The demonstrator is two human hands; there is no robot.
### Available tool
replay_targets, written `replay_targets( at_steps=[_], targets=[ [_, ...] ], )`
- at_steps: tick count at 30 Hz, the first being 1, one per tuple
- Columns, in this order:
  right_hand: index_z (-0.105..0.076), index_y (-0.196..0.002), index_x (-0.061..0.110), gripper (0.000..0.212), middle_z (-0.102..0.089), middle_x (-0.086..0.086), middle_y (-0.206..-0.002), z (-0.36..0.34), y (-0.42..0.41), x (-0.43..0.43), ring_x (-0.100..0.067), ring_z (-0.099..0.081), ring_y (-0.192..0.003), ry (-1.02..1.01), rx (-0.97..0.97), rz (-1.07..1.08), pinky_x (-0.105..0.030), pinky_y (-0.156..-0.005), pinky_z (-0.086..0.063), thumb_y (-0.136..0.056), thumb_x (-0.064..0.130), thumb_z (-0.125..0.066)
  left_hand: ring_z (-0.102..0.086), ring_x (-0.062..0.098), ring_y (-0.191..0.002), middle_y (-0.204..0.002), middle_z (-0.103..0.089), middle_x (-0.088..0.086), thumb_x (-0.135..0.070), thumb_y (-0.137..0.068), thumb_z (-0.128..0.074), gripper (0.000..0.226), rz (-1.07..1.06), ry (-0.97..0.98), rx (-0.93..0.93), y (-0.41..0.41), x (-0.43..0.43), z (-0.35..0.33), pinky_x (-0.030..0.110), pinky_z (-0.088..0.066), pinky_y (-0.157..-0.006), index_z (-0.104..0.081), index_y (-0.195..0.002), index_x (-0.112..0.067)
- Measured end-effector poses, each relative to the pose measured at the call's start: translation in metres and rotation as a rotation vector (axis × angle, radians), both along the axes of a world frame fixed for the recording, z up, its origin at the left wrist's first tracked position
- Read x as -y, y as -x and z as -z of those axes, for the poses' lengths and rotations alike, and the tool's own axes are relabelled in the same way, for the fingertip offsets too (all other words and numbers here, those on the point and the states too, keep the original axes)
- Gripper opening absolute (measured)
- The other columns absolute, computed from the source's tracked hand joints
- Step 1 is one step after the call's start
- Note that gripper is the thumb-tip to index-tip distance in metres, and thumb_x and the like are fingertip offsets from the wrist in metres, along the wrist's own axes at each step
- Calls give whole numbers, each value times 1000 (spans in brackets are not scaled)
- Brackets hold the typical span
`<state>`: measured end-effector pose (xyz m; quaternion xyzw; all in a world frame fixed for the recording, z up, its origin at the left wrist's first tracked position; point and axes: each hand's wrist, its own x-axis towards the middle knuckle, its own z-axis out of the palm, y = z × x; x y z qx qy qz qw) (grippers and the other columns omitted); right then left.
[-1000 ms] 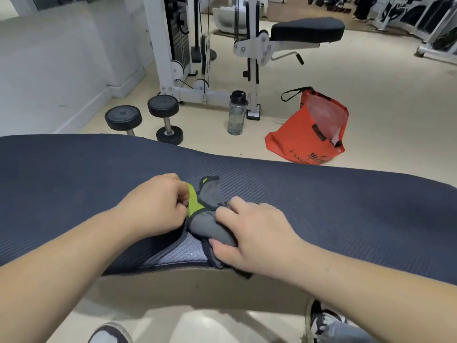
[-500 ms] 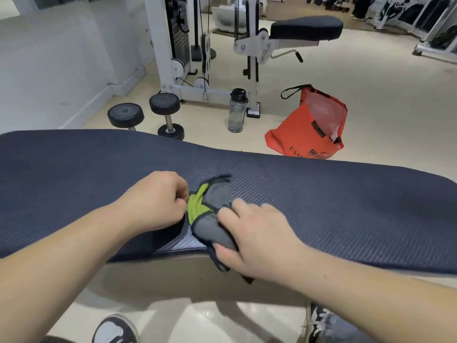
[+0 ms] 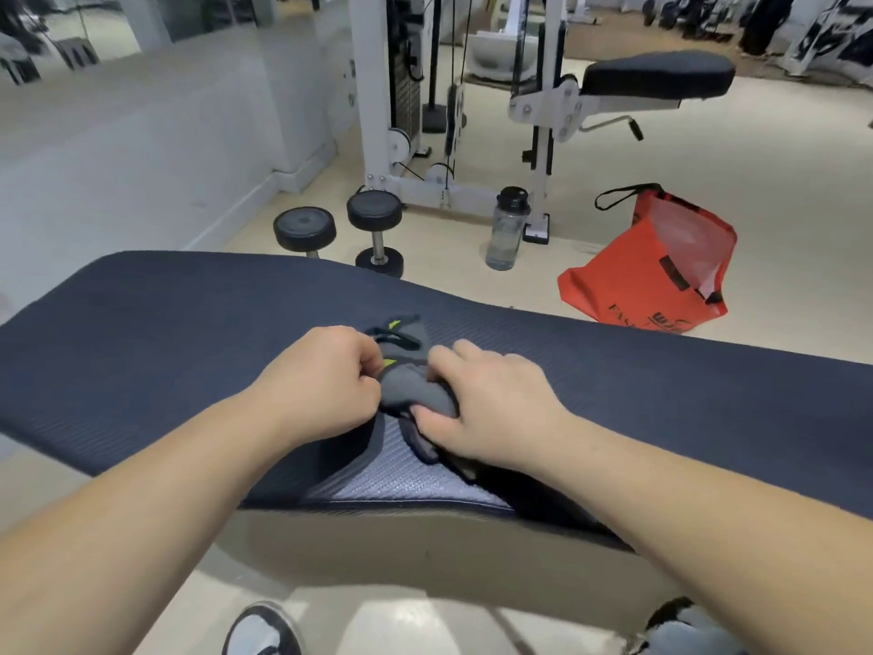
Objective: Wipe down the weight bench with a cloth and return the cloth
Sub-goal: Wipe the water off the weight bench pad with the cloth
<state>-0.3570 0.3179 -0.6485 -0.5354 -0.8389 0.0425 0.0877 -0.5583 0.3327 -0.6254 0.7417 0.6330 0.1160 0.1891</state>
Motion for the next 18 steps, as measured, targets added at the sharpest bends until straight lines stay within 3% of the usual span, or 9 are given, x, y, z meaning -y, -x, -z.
replay_targets(
  at_steps=[4,7,9,14,16,18],
  targets=[
    [-51,-120,27,46,-62,-9,-121,3,-25,-59,-35,-62,-114,64,-35,360,-45,-88,-49,-91,61,-47,-61,12,-93,-95,-64,-15,-15,-81,-56,26,-8,2,26,5,0,4,30,-54,-86,-74,-95,-29],
    [-49,-128,19,46,-57,-14,-126,8,-25,-76,-39,-61,-111,42,-39,528,-44,-83,-46,-98,53,-42,-61,9,-93,-95,-62,-18,-15,-82,-55,27,-28,33,36,15,-1,8,33,-55,-87,-74,-93,-31],
    [-49,-126,17,45,-54,-15,-125,7,-7,-71,-39,-60,-111,9,45,455,-43,-78,-44,-99,52,-42,-60,10,-94,-97,-60,-17,-15,-82,-55,27,-43,30,28,22,-3,11,35,-55,-88,-73,-93,-32],
    [-51,-110,33,42,-56,0,-110,2,24,-59,-29,-62,-108,127,-96,26,-41,-84,-52,-85,67,-55,-59,14,-90,-99,-58,-13,-18,-80,-58,25,-85,-11,29,30,-10,16,36,-55,-87,-73,-92,-33],
    [-55,-111,37,45,-62,4,-110,3,16,-76,-25,-64,-108,97,-99,82,-40,-85,-52,-82,70,-55,-59,14,-89,-98,-58,-13,-18,-80,-58,25,-88,-15,33,30,-11,17,36,-55,-86,-74,-93,-32],
    [-56,-119,37,48,-64,-1,-117,7,4,-97,-29,-64,-111,87,-117,282,-42,-88,-53,-84,70,-50,-59,13,-90,-98,-57,-14,-18,-80,-57,25,-89,-4,35,32,-10,17,36,-55,-87,-74,-94,-32]
  ],
)
